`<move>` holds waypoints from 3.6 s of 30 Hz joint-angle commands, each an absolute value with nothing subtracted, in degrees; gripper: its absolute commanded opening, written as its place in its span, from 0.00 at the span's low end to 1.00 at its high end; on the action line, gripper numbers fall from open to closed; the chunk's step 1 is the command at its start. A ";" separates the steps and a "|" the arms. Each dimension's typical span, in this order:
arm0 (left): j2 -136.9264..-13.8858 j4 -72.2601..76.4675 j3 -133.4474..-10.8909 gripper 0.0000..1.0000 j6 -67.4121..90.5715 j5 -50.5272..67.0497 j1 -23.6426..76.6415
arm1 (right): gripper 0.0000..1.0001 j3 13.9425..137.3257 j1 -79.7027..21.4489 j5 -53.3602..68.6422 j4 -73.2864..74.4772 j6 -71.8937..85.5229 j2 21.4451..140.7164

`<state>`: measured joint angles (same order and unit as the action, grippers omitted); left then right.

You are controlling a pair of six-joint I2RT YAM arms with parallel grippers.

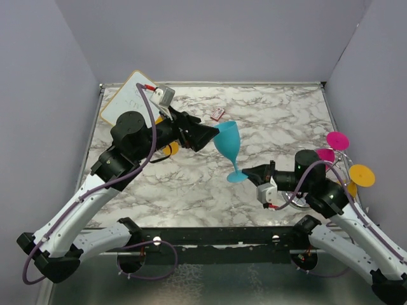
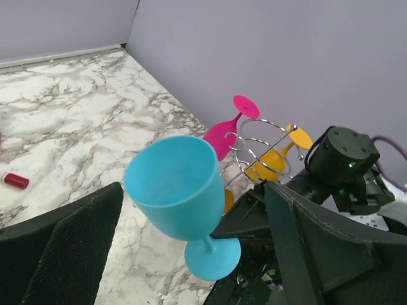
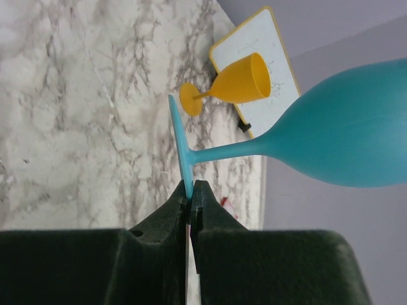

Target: Take the wine glass off the wine glass rack

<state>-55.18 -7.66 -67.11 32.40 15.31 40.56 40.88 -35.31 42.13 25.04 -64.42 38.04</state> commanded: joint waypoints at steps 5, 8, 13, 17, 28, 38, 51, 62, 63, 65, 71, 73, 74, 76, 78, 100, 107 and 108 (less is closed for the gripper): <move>-56.21 -21.42 -72.67 0.95 35.09 8.71 39.92 | 0.01 33.13 -39.55 25.14 25.96 -90.72 26.20; -57.39 -22.77 -73.82 0.93 35.42 11.98 39.69 | 0.01 31.37 -39.55 23.62 24.52 -94.79 23.64; -60.35 -24.59 -77.04 0.91 35.73 18.23 39.55 | 0.01 29.13 -40.19 19.40 24.45 -101.85 22.02; -63.28 -26.96 -79.66 0.86 35.79 23.26 39.47 | 0.01 27.37 -40.60 17.62 21.15 -104.15 20.43; -70.45 -32.67 -81.73 0.55 34.32 30.04 39.51 | 0.01 26.62 -42.98 16.50 20.68 -106.47 21.08; -73.01 -40.77 -84.09 0.21 30.51 24.21 39.56 | 0.01 26.48 -47.26 6.66 20.72 -110.80 24.19; -73.53 -45.04 -87.40 0.00 25.89 11.91 39.46 | 0.99 26.49 -48.08 12.07 19.26 -102.92 22.26; -80.28 -43.02 -90.07 0.00 20.66 -10.38 38.03 | 0.99 39.74 -48.07 21.63 16.14 -67.29 28.73; -81.80 -42.83 -90.38 0.00 20.55 -10.23 37.86 | 0.99 42.08 -48.08 21.08 13.54 -59.68 30.26; -84.70 -41.94 -90.21 0.00 20.03 -11.32 37.84 | 0.99 47.57 -48.05 18.30 11.32 -44.85 33.66; -91.15 -39.62 -90.02 0.00 18.79 -14.19 36.78 | 0.99 63.03 -48.07 8.55 16.63 -23.45 44.06; -92.63 -39.26 -90.30 0.00 18.72 -13.92 35.69 | 0.99 65.56 -48.08 5.02 18.05 -20.27 46.10; -93.12 -38.80 -90.02 0.00 18.68 -13.78 35.04 | 0.99 66.05 -48.07 4.25 18.24 -19.63 46.65; -94.21 -38.59 -89.83 0.00 18.68 -12.99 33.35 | 0.99 66.12 -48.05 3.68 17.96 -19.40 46.93; -94.96 -38.60 -89.76 0.00 18.84 -11.13 31.75 | 0.99 65.49 -48.08 3.31 16.85 -18.73 46.45; -97.10 -42.25 -86.37 0.00 18.72 -13.84 30.02 | 0.99 62.71 -48.07 0.04 13.58 -20.04 45.92; -98.34 -42.37 -87.83 0.17 18.81 -13.87 30.02 | 0.99 62.36 -48.08 0.42 14.33 -19.96 45.53; -98.16 -42.43 -87.99 0.20 18.81 -13.88 30.05 | 0.99 62.28 -48.05 0.52 14.37 -19.86 45.38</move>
